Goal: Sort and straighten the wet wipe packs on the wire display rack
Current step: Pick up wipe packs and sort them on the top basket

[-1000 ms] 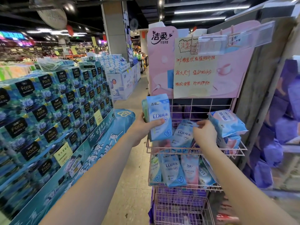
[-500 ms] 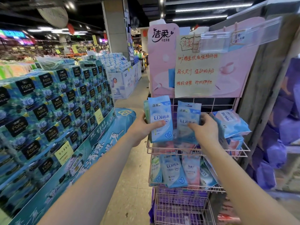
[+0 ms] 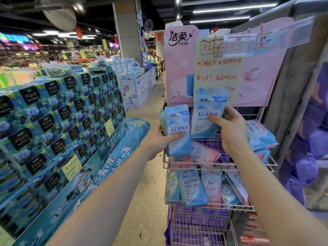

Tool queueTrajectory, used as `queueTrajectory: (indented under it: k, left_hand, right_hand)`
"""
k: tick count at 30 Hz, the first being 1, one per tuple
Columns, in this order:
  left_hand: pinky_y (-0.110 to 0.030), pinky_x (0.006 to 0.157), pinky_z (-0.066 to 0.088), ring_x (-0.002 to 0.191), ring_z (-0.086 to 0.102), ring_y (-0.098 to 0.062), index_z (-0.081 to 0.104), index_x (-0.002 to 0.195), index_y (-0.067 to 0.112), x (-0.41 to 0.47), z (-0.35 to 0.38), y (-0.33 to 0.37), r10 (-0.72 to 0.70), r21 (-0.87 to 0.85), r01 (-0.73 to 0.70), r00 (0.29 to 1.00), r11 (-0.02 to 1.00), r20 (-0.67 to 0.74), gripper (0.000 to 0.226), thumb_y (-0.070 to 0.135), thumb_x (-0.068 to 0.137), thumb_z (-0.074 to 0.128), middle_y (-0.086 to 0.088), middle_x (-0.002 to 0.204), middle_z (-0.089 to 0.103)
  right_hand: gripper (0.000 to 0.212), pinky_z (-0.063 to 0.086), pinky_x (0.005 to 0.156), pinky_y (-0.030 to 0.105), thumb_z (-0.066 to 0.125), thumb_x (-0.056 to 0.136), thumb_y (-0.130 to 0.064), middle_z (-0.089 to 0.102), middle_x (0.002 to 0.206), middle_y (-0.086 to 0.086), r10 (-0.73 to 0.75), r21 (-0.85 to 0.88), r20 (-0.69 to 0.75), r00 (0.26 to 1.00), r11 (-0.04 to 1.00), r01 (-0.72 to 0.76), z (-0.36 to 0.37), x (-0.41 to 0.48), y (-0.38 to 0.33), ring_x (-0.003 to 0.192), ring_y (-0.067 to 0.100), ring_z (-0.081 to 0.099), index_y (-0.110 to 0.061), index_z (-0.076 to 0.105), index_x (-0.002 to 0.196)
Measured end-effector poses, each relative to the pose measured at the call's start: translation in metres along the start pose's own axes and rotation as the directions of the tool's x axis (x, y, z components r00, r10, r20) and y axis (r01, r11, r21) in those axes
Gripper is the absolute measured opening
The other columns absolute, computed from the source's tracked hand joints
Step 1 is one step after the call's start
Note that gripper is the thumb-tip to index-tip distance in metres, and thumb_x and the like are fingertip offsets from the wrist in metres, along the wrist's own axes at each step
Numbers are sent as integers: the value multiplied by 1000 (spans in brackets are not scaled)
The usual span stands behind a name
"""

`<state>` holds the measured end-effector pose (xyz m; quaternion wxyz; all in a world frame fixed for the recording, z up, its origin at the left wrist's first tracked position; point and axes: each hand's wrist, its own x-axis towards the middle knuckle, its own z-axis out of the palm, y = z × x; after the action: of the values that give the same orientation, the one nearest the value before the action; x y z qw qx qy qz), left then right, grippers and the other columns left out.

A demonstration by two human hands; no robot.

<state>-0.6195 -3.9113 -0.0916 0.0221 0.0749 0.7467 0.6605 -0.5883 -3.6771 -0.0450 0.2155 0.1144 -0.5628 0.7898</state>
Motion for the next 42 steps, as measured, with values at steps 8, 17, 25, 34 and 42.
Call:
queueTrajectory:
  k: [8, 17, 25, 34, 42]
  left_hand:
    - [-16, 64, 59, 90, 78, -6, 57, 128, 22, 5, 1, -7, -31, -76, 29, 999, 997, -19, 65, 28, 75, 94, 13, 103, 81]
    - [-13, 60, 57, 83, 77, 0, 57, 111, 31, 5, 4, -4, -23, -75, 22, 1000, 997, -4, 49, 25, 77, 93, 25, 92, 78]
    - [-13, 61, 57, 84, 76, 2, 53, 113, 32, 0, 5, -3, 7, -50, -8, 1000, 999, -13, 55, 27, 77, 93, 30, 90, 76]
    - [-18, 80, 56, 107, 69, -2, 29, 145, 19, -7, 10, -5, -6, 20, 6, 1000, 1000, 4, 122, 49, 51, 101, 9, 127, 62]
    - [-23, 84, 59, 115, 66, -9, 36, 144, 20, -10, 8, 0, -17, 43, 16, 1000, 999, 25, 120, 44, 43, 97, 7, 131, 57]
  right_hand:
    - [40, 59, 73, 22, 67, 84, 15, 80, 98, -7, -29, 43, -1, 1000, 999, 29, 1, 3, -5, 91, 9, 76, -20, 71, 103]
    - [34, 60, 81, 29, 72, 83, 1, 79, 110, 0, -111, 69, 61, 992, 992, 107, 8, 6, -16, 102, 18, 74, -23, 74, 107]
    - [33, 63, 78, 29, 70, 91, -2, 78, 109, -5, 72, -176, 72, 995, 983, -59, 5, 3, 34, 97, 10, 75, -28, 68, 112]
    - [31, 64, 79, 34, 72, 93, -22, 77, 107, -10, 168, -374, 174, 970, 923, -92, 10, -23, 48, 95, 10, 75, -28, 60, 121]
    - [33, 61, 85, 28, 62, 99, -25, 74, 119, -13, 279, -466, 383, 881, 881, -76, 9, -30, 43, 105, 6, 72, -39, 64, 129]
